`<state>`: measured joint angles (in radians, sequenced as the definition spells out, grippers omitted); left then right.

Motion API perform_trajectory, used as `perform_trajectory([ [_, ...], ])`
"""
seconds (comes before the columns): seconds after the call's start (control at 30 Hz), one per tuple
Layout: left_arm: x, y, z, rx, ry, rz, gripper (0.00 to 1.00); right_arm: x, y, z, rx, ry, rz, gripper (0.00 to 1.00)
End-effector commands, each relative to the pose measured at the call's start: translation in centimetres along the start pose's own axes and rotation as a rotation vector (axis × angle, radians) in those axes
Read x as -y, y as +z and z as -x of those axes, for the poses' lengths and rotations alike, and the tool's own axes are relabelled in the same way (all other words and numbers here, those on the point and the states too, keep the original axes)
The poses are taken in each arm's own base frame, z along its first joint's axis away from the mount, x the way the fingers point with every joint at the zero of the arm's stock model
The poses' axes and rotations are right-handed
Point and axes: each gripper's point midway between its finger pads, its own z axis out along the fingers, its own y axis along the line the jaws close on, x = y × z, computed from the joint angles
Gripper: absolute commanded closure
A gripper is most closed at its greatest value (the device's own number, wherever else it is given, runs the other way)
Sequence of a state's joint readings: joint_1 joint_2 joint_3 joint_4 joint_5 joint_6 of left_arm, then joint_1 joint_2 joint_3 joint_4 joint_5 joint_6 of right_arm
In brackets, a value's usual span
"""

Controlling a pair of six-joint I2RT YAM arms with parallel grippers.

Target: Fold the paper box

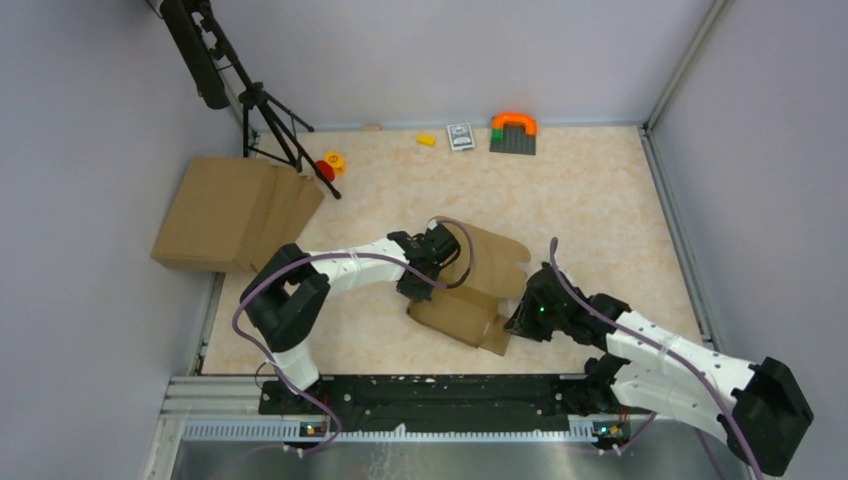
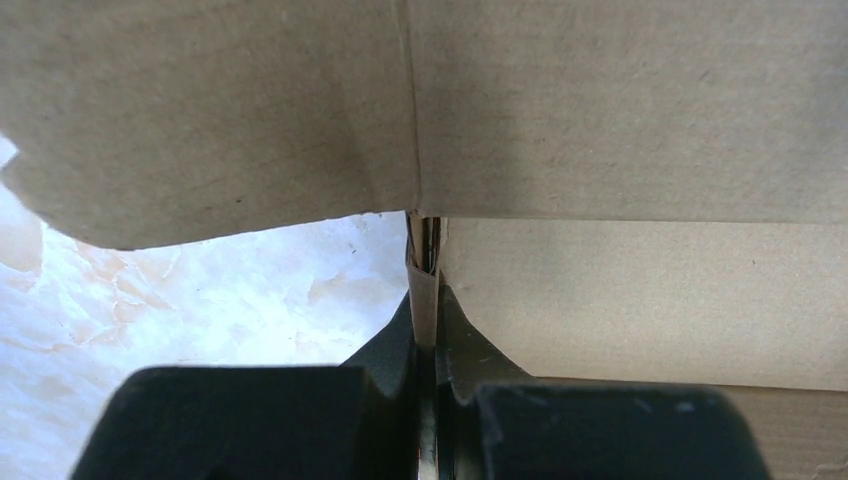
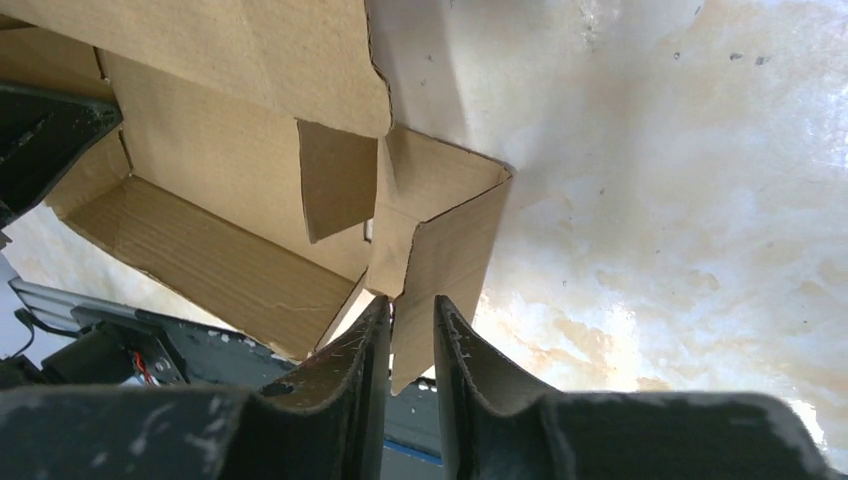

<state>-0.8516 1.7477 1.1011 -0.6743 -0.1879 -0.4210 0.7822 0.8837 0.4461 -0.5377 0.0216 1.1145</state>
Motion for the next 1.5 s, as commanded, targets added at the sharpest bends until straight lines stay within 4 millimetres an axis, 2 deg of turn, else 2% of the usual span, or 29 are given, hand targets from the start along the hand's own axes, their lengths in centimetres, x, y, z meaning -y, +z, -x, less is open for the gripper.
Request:
perform_trajectory([
  [0.0, -0.1, -0.9, 1.2, 0.030, -0.011, 0.019, 1.00, 0.3, -1.2, 0.2, 0.003, -0.021, -0.018, 0.83],
  [0.07, -0.2, -0.9, 1.2, 0.030, -0.011, 0.020, 1.00, 0.4, -1.4, 0.2, 0.004, -0.025, -0.019, 0.89],
  [0.13, -0.2, -0.9, 1.2, 0.029, -0.011, 0.021, 1.00, 0.3, -1.6, 0.1, 0.002, -0.031, -0.014, 1.00],
  [0.4, -0.2, -1.3, 1.4, 0.033, -0.011, 0.021, 1.00, -4.5, -4.1, 1.8, 0.033, -0.082, 0.140, 1.00],
  [0.53, 0.0, -1.3, 1.5, 0.032, -0.010, 0.016, 1.00, -6.7, -3.8, 1.8, -0.007, -0.111, 0.179, 1.00],
  [0.7, 0.2, -1.3, 1.4, 0.027, -0.007, 0.011, 1.00, -9.5, -4.0, 3.2, 0.023, -0.134, 0.236, 1.00],
  [0.87, 0.3, -1.2, 1.4, 0.024, -0.007, 0.005, 1.00, -10.8, -2.5, 3.6, 0.007, -0.158, 0.236, 1.00],
  [1.0, 0.3, -1.0, 1.3, 0.021, -0.006, 0.006, 1.00, -10.8, -0.8, 3.6, -0.011, -0.177, 0.201, 1.00],
  [1.13, 0.4, -0.8, 1.2, 0.018, -0.007, 0.002, 1.00, -10.5, 0.4, 3.4, -0.026, -0.187, 0.176, 0.94],
  [1.37, 0.4, -0.6, 1.1, 0.016, -0.005, 0.004, 1.00, -9.6, 0.8, 3.0, -0.043, -0.195, 0.146, 0.72],
  [1.47, 0.4, -0.6, 1.1, 0.016, -0.006, 0.001, 1.00, -9.4, 0.7, 2.9, -0.041, -0.195, 0.145, 0.70],
])
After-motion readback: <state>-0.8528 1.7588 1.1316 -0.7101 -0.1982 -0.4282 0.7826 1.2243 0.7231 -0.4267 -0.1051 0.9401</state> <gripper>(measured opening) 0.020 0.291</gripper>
